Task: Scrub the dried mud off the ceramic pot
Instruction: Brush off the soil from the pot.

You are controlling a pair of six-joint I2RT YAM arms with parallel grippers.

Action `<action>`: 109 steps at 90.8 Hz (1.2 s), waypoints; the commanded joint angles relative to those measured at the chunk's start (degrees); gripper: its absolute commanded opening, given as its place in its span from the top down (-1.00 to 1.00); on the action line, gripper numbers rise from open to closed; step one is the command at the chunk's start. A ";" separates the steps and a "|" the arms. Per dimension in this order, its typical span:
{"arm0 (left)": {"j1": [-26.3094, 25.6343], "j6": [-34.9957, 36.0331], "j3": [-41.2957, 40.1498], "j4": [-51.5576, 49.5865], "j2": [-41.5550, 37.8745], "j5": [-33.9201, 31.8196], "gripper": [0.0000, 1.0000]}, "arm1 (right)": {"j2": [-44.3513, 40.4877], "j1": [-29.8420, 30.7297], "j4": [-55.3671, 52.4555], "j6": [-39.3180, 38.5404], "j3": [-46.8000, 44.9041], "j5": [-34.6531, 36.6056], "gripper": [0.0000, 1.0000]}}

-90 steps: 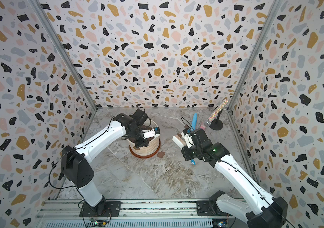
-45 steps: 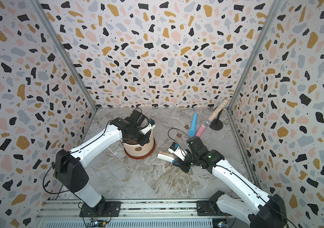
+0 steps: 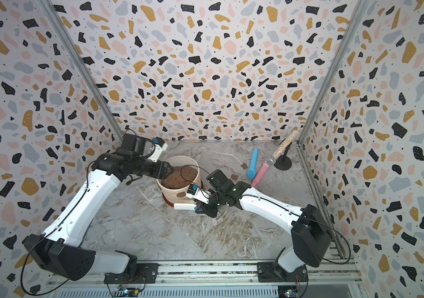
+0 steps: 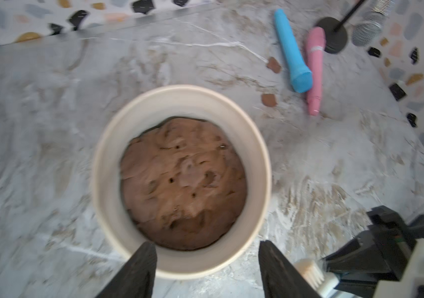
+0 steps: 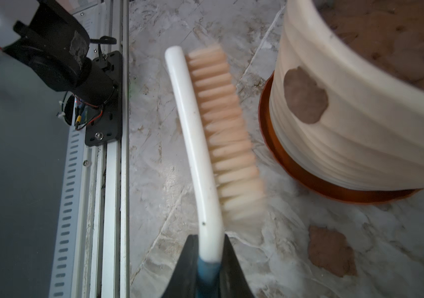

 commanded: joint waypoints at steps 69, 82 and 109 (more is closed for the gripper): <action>16.22 -3.08 -15.99 2.89 -7.88 8.38 -0.59 | -1.20 -8.43 0.74 16.77 -8.95 1.50 1.00; 16.23 -3.01 -16.68 3.40 -8.04 8.72 -0.58 | -7.98 -9.19 -2.86 15.69 -14.55 2.85 1.00; 16.22 -1.73 -17.20 3.92 -8.05 8.71 -0.57 | -23.22 -9.31 -7.01 15.75 -19.78 6.65 1.00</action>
